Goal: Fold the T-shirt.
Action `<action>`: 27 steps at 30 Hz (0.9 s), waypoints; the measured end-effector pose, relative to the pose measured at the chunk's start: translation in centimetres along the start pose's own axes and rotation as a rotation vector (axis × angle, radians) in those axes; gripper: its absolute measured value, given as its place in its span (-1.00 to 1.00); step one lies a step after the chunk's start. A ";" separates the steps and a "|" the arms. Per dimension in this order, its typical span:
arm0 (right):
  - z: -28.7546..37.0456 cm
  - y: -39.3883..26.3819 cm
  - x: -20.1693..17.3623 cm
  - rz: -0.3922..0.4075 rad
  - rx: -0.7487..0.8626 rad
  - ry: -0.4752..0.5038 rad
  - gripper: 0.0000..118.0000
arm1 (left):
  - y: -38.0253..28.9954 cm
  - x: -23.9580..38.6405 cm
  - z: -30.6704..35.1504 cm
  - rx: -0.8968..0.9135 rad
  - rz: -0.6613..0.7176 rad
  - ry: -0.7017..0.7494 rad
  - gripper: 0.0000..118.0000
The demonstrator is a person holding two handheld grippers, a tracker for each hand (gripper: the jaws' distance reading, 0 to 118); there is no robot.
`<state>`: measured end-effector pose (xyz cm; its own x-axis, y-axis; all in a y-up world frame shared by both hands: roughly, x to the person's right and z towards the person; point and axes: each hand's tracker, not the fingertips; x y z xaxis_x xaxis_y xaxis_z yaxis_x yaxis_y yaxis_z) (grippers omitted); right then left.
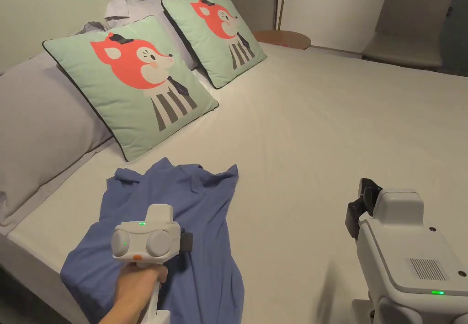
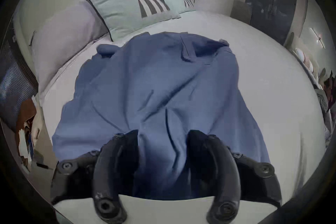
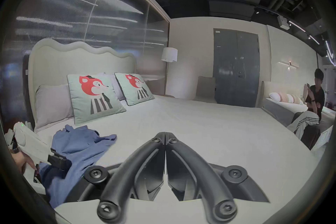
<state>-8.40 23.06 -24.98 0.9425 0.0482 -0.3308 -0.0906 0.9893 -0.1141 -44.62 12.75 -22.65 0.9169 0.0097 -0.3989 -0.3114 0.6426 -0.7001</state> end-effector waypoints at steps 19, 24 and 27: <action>6.2 1.8 6.2 -0.056 0.050 -0.093 -0.99 | 10.1 7.8 20.3 0.442 -0.137 -0.401 -0.85; 8.1 2.0 9.6 -0.060 0.072 -0.168 -0.99 | 12.5 14.6 25.3 0.548 -0.242 -0.557 -0.85; 9.7 2.2 12.0 -0.062 0.087 -0.230 -0.99 | 13.2 19.3 26.9 0.585 -0.304 -0.648 -0.85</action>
<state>5.87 27.12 -20.11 0.9947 0.0076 -0.1029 -0.0121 0.9990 -0.0434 -24.37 42.07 -23.65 0.9541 0.0905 0.2855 -0.0205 0.9707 -0.2394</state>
